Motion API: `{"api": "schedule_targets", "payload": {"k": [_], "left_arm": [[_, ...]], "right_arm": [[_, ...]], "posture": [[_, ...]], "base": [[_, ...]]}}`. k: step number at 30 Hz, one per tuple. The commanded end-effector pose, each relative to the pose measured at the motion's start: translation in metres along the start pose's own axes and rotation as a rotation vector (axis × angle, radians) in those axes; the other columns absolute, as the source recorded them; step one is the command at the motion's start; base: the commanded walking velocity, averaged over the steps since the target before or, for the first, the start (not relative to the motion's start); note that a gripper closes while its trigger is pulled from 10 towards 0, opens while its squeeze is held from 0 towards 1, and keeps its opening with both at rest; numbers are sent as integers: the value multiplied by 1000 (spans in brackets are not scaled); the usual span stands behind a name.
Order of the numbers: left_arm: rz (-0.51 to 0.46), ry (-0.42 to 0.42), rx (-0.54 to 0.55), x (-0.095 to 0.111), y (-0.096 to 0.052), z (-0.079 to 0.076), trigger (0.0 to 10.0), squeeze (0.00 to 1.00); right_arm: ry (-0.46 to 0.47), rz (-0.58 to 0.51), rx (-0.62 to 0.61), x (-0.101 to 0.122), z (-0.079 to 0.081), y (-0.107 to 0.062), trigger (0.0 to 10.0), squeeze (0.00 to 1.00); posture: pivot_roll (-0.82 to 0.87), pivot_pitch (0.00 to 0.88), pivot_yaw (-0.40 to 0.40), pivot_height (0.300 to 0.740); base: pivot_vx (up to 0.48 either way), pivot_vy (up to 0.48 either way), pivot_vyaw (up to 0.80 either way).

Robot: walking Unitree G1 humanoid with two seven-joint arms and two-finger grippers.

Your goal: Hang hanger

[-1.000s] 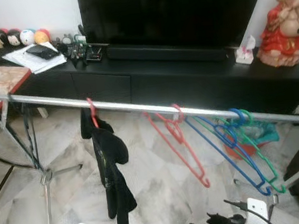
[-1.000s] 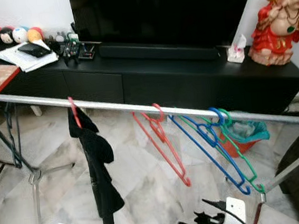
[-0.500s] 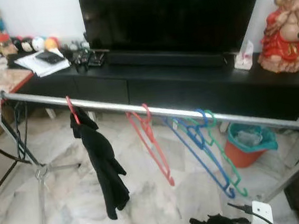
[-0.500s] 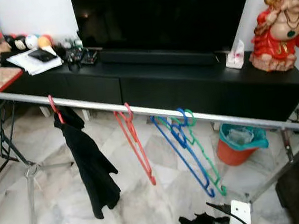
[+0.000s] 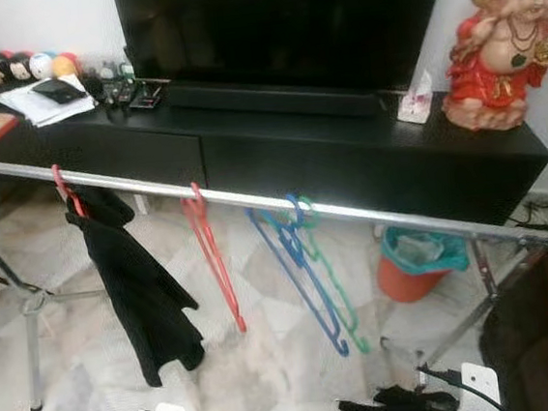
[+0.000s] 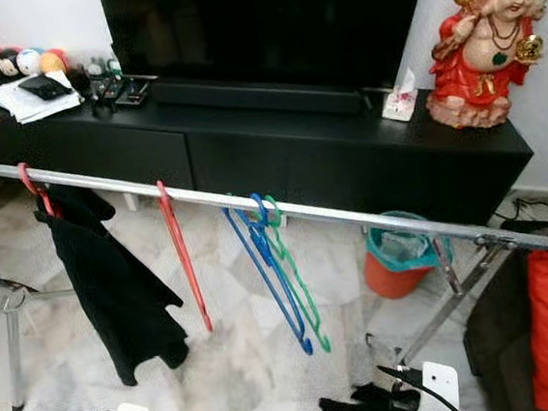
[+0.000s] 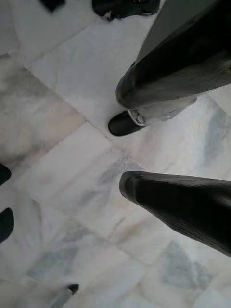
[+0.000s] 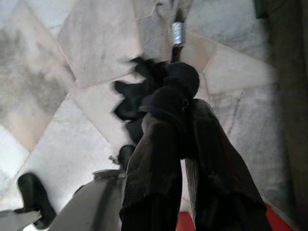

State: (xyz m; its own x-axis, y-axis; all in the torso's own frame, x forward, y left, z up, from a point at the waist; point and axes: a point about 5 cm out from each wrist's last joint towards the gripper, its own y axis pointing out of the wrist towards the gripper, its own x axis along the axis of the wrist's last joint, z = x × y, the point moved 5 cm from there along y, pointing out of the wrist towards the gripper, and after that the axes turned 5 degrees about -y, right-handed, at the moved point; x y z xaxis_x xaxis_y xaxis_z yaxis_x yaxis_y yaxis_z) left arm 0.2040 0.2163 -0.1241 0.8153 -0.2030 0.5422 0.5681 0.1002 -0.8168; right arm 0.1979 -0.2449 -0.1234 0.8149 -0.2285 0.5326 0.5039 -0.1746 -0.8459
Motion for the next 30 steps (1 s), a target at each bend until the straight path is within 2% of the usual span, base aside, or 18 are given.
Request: {"api": "schedule_targets", "payload": {"k": [1, 3, 9, 10, 12, 13, 14, 17, 18, 23, 24, 26, 27, 28, 30], "left_arm": [[-20, -18, 20, 2, -1, 10, 10000, 0], [-141, -97, 52, 35, 1, 21, 10000, 0], [-226, -105, 67, 49, -2, 27, 10000, 0], [-304, -112, 101, 62, -5, 38, 10000, 0], [-421, -112, 142, 83, -12, 49, 10000, 0], [-435, -114, 145, 85, -13, 50, 10000, 0], [-530, -100, 164, 104, -20, 55, 10000, 0], [-690, -70, 166, 135, -35, 56, 10000, 0], [-804, -47, 155, 157, -49, 51, 10000, 0], [-927, -47, 129, 179, -68, 37, 10000, 0], [-971, -21, 86, 188, -76, 25, 10000, 0], [-992, 12, 11, 194, -82, 8, 10000, 0], [-992, 12, 11, 194, -82, 8, 10000, 0], [-998, 40, -66, 201, -88, -9, 10000, 0], [-1006, 25, -131, 210, -94, -23, 10000, 0]], "right_arm": [[8, -8, 6, 0, 4, 0, 10000, 0], [10, -3, 6, -3, 5, 0, 10000, 0], [2, 4, 7, -7, 6, 0, 10000, 0], [-11, 9, 5, -9, 5, -1, 10000, 0], [-19, 16, 1, -13, 4, -1, 10000, 0], [-19, 16, 1, -14, 4, -1, 10000, 0], [-26, 17, -2, -15, 3, -2, 10000, 0], [-26, 20, -11, -18, 1, -2, 10000, 0], [-25, 24, -17, -20, -1, -2, 10000, 0], [-21, 34, -34, -24, -5, -3, 10000, 0], [-16, 39, -41, -27, -6, -4, 10000, 0], [-15, 45, -49, -29, -7, -4, 10000, 0], [-15, 45, -49, -29, -7, -4, 10000, 0], [-13, 47, -52, -31, -8, -4, 10000, 0], [-6, 49, -55, -33, -8, -5, 10000, 0]], "posture": [[9, 0, -60, 740], [11, 0, -56, 740], [22, 0, -55, 740], [31, 0, -58, 740], [38, 0, -63, 740], [38, 0, -63, 740], [41, 0, -68, 740], [55, 0, -79, 740], [62, 0, -84, 740], [68, 0, -86, 740], [67, 0, -84, 740], [65, 0, -78, 740], [65, 0, -78, 740], [58, 0, -70, 740], [51, 0, -64, 740]], "base": [[0, 0, 0], [0, 0, 0], [0, 0, 0], [0, 0, 0], [0, 0, 0], [0, 0, 0], [0, 0, 0], [0, 0, 0], [0, 0, 0], [0, 0, 0], [0, 0, 0], [0, 0, 0], [0, 0, 0], [0, 0, 0], [0, 0, 0]]}}
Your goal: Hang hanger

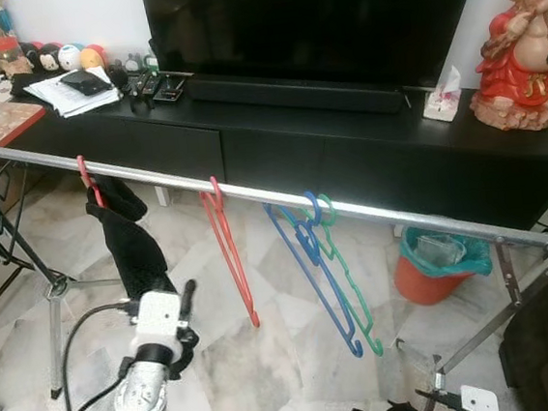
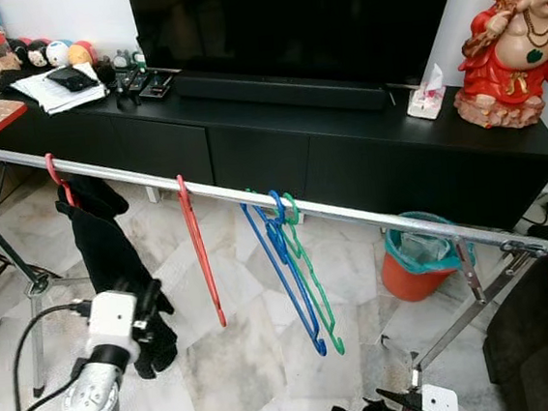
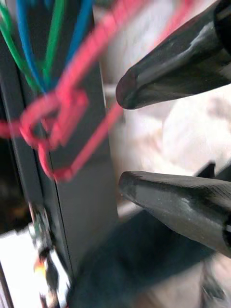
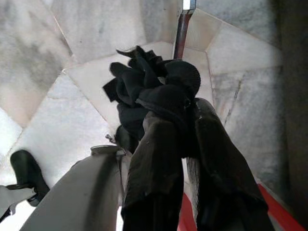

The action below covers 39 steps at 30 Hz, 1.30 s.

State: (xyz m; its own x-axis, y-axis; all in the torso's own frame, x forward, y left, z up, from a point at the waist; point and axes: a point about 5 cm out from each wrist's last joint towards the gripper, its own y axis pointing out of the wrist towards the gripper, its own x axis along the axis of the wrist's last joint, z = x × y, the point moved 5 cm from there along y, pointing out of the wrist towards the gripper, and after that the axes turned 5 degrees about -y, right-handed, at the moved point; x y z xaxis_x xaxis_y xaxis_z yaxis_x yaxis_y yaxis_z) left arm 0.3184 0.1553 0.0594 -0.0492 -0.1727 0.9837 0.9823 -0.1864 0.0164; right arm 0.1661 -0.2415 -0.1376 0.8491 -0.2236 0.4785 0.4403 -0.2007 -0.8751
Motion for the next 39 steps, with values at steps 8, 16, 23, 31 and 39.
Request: {"api": "schedule_targets", "payload": {"k": [8, 16, 23, 31, 39], "left_arm": [[-22, -174, -83, 31, 35, -37, 10000, 322], [-20, -142, -64, 31, 24, -34, 10000, 0], [103, -36, 124, -1, -15, 20, 10000, 0], [395, -59, 335, -79, -59, 77, 10000, 0], [863, -210, 308, -170, -126, 51, 10000, 0]], "right_arm": [[22, -7, -15, -3, -2, -1, 10000, 0], [25, -1, -19, -7, -3, -1, 10000, 0], [0, 8, -17, -10, -6, -2, 10000, 0], [-14, 23, -15, -14, -6, -2, 10000, 0], [7, 27, -9, -16, -2, -2, 10000, 0]], "posture": [[4, 0, -29, 740], [-1, 0, -31, 740], [31, 0, -55, 740], [48, 0, -60, 740], [17, 0, -43, 740]], "base": [[0, 0, 0], [0, 0, 0], [0, 0, 0], [0, 0, 0], [0, 0, 0]]}}
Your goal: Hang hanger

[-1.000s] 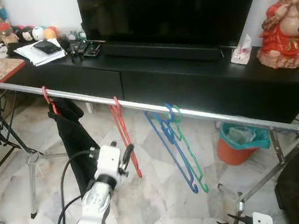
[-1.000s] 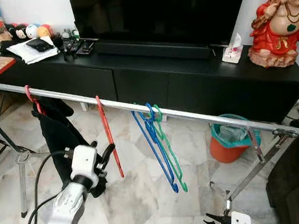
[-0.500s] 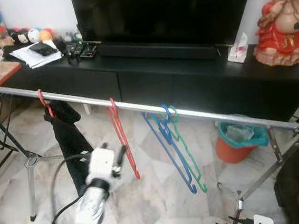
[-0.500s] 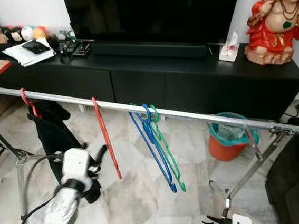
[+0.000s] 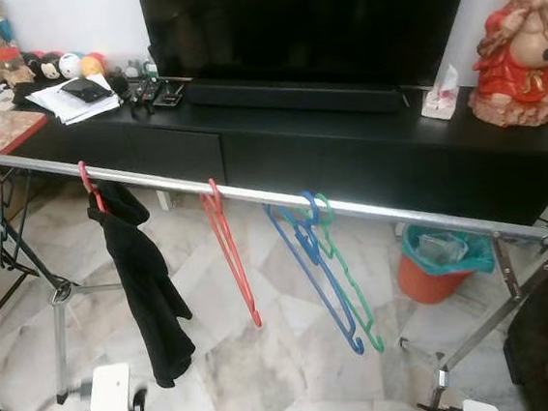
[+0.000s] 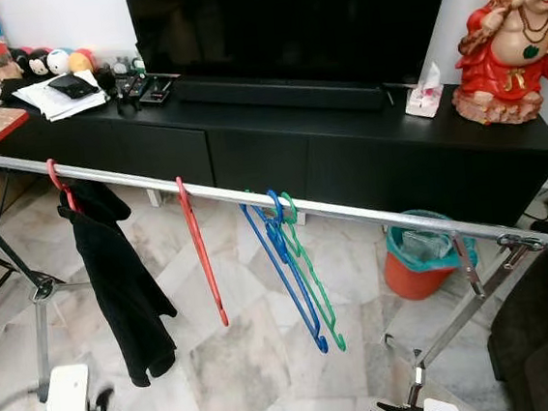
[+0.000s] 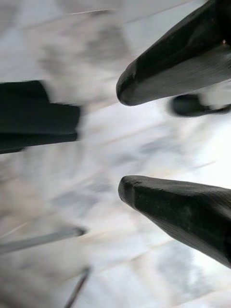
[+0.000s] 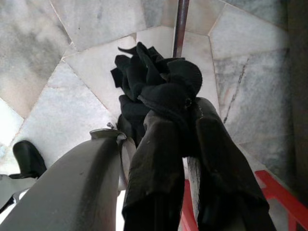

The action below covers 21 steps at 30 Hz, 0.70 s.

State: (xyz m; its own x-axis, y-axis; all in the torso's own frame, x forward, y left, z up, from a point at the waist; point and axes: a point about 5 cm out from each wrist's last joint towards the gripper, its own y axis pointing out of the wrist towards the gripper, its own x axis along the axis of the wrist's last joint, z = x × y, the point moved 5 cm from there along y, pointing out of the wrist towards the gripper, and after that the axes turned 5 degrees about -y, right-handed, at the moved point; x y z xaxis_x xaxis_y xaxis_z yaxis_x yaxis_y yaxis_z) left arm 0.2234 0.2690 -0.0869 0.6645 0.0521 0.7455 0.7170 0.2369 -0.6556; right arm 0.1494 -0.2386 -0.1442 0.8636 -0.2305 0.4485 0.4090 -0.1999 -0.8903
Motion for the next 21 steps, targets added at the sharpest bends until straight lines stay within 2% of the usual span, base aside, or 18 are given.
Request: {"api": "schedule_targets", "payload": {"k": [1, 3, 7, 11, 21], "left_arm": [[126, 36, -69, -31, -4, -18, 10000, 0], [162, 49, -96, -41, -6, -26, 10000, 0], [163, 40, -90, -36, -2, -28, 10000, 0], [157, 62, -106, -32, 0, -30, 10000, 0], [123, 96, -126, -21, 4, -34, 10000, 0]], "right_arm": [[9, -8, -1, 3, 0, 0, 10000, 0], [10, -11, 2, 5, 0, 0, 10000, 0], [20, -17, 2, 7, 1, 1, 10000, 0], [-9, -20, 0, 8, 0, 1, 10000, 0], [-5, -22, 4, 9, -1, 1, 10000, 0]], "posture": [[11, 0, -41, 740], [6, 0, -38, 740], [8, 0, -44, 740], [11, 0, -46, 740], [18, 0, -53, 740]], "base": [[0, 0, -587], [0, 0, -719], [186, 0, -698], [248, 0, 0], [249, 0, 0]]}}
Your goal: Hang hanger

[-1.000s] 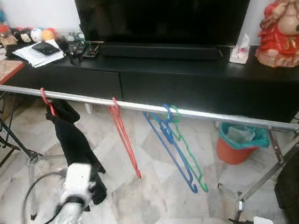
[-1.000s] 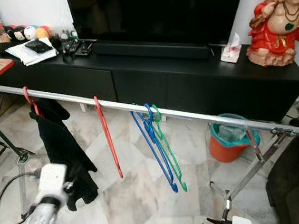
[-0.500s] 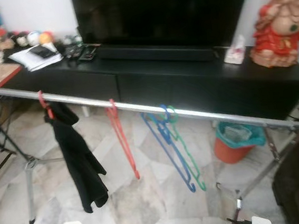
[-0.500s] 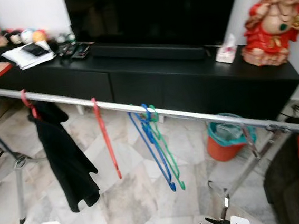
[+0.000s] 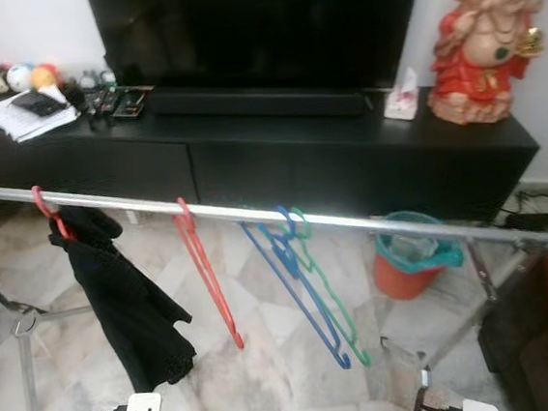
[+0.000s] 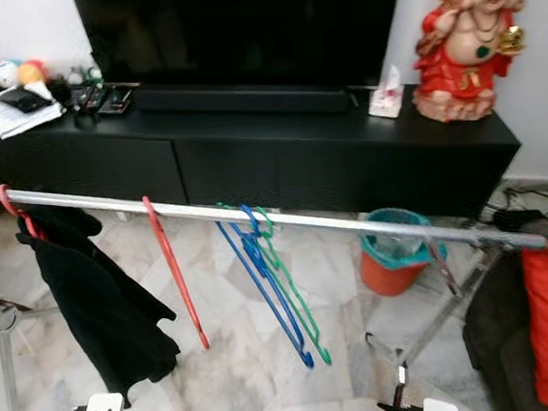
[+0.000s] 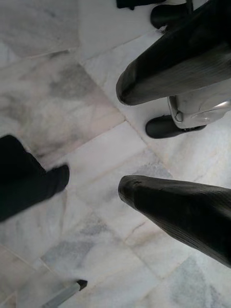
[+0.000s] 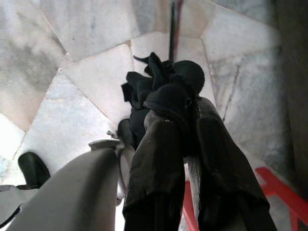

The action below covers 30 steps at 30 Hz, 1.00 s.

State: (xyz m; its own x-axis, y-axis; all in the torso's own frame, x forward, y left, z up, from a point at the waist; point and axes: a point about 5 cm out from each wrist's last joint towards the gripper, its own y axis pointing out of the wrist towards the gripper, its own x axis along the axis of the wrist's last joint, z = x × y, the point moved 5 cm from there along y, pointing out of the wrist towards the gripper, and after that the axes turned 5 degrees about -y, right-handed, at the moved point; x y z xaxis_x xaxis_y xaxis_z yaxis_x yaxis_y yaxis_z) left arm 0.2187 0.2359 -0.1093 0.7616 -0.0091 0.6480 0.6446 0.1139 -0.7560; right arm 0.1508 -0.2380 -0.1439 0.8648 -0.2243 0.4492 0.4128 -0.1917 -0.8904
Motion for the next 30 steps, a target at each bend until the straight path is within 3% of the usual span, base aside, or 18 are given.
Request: {"api": "schedule_targets", "payload": {"k": [1, 8, 14, 22, 30], "left_arm": [[-4, 14, -4, 2, 0, 0, 10000, 0], [-10, 40, -15, 5, 2, -4, 10000, 0], [-91, 43, -9, 23, 2, -3, 10000, 0], [-125, 48, -16, 27, 1, 2, 10000, 0], [-129, 44, -27, 28, 1, -2, 10000, 0]], "right_arm": [[0, -21, -5, 8, -2, 1, 10000, 0], [6, -27, -1, 10, -2, 1, 10000, 0], [-11, -28, 0, 12, -3, 1, 10000, 0], [-20, -31, 6, 14, -2, 1, 10000, 0], [-22, -32, 12, 16, -1, 1, 10000, 0]], "posture": [[18, 0, -53, 740], [19, 0, -57, 740], [40, 0, -69, 740], [56, 0, -76, 740], [55, 0, -77, 740]], "base": [[251, 0, 0], [176, 0, 0], [0, 0, 0], [0, 0, 0], [0, 0, -120]]}}
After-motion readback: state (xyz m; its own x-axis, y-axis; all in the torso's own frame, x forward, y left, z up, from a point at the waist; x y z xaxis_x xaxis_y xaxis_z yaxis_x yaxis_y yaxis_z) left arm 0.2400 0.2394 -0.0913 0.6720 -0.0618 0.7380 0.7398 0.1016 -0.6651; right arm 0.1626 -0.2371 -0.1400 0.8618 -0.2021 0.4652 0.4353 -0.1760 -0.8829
